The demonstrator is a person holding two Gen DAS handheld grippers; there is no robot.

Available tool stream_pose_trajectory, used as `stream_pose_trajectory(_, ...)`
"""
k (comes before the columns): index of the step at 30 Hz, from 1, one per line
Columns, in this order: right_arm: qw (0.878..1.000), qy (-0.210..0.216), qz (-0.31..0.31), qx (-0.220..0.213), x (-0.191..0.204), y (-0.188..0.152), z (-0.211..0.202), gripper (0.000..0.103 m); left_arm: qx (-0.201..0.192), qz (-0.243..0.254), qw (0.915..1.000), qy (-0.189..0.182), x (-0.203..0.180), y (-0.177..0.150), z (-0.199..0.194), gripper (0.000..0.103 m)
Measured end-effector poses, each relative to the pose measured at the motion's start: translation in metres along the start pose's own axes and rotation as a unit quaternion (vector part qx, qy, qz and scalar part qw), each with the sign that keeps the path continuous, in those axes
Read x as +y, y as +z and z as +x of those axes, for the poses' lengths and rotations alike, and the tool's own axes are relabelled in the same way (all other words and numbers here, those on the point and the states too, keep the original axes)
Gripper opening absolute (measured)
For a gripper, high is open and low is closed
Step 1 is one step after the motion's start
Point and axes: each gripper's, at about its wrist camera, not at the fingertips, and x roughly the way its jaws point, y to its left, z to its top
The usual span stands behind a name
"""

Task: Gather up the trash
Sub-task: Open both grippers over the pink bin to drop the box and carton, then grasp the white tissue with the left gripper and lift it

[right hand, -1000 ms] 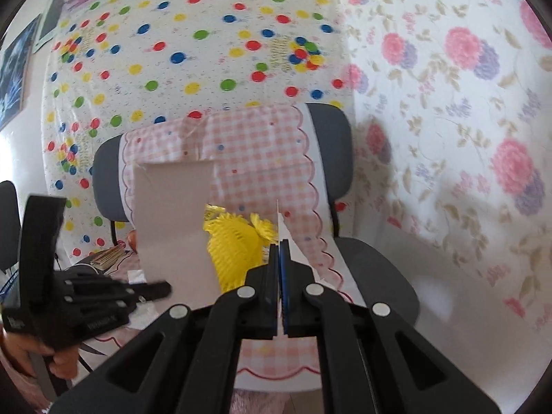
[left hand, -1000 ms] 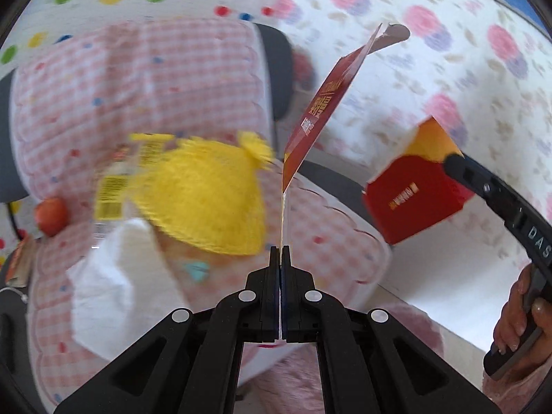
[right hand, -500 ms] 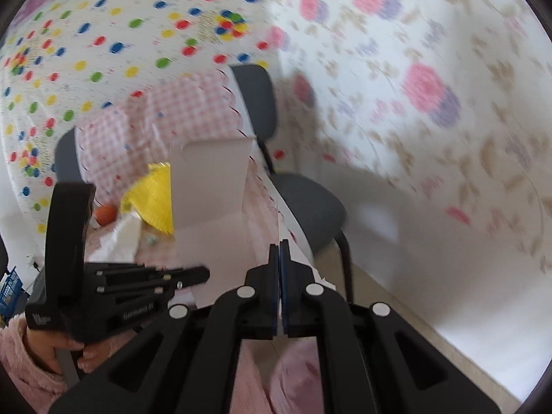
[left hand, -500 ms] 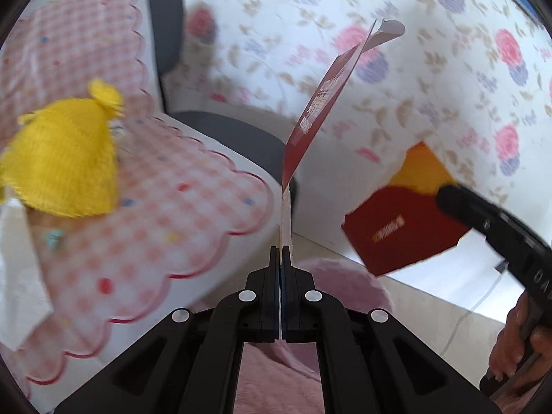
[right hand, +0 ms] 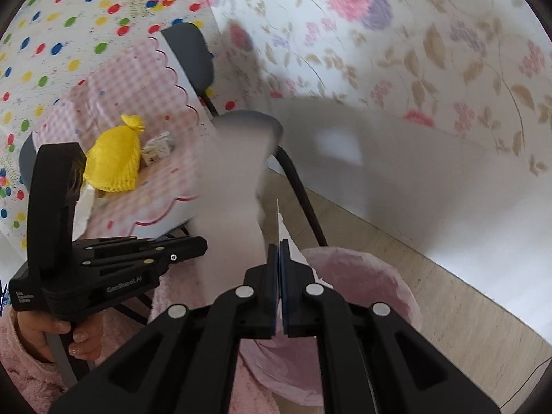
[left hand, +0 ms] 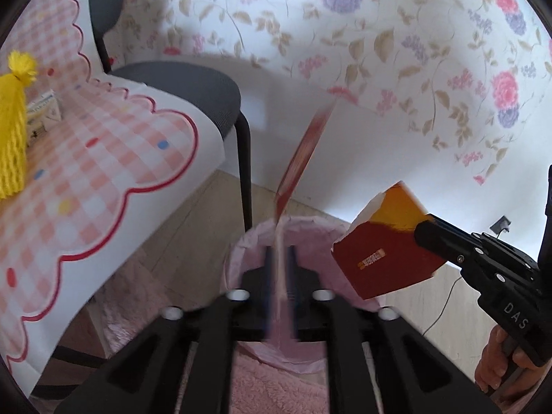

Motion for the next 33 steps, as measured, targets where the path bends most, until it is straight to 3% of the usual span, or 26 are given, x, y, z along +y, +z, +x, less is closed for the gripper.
stream_pose_trajectory(1, 1.0, -0.002, 0.004, 0.006, -0.003, 0.0, 0.003, 0.003, 0.002, -0.002, 1.0, 0.002, 0.001, 0.0, 0.002, 0.032)
stream_pose_trajectory(2, 1.0, -0.004, 0.007, 0.009, -0.005, -0.001, 0.004, 0.01, 0.003, -0.005, 1.0, 0.004, 0.002, 0.0, 0.003, 0.037)
stream_pose_trajectory(3, 1.0, -0.008, 0.01, 0.014, -0.008, 0.0, 0.006, 0.019, 0.003, -0.008, 1.0, 0.005, 0.003, 0.0, 0.003, 0.038)
stream_pose_trajectory(4, 1.0, -0.009, 0.011, 0.013, -0.009, 0.0, 0.006, 0.039, 0.0, -0.011, 0.9999, 0.007, 0.005, 0.0, 0.002, 0.038)
stream_pose_trajectory(5, 1.0, -0.014, 0.009, 0.007, -0.008, 0.001, 0.004, 0.041, -0.003, -0.013, 0.9999, 0.011, 0.008, 0.0, -0.001, 0.039)
stream_pose_trajectory(12, 0.998, -0.012, -0.026, -0.048, 0.01, 0.026, -0.009, 0.041, -0.049, -0.024, 0.9961, 0.069, 0.03, 0.0, -0.041, 0.039)
stream_pose_trajectory(19, 0.994, 0.049, -0.067, -0.075, 0.047, 0.06, -0.01, 0.041, -0.089, -0.055, 0.9865, 0.126, 0.067, -0.013, -0.093, 0.039)
stream_pose_trajectory(23, 0.988, 0.083, -0.101, -0.088, 0.081, 0.077, -0.005, 0.041, -0.107, -0.086, 0.9779, 0.157, 0.091, -0.024, -0.12, 0.04)
stream_pose_trajectory(25, 0.985, 0.101, -0.107, -0.086, 0.095, 0.083, 0.001, 0.041, -0.11, -0.102, 0.9731, 0.175, 0.104, -0.03, -0.131, 0.047)
stream_pose_trajectory(33, 0.976, 0.142, -0.155, -0.061, 0.163, 0.102, 0.035, 0.041, -0.135, -0.165, 0.9448, 0.249, 0.153, -0.057, -0.183, 0.053)
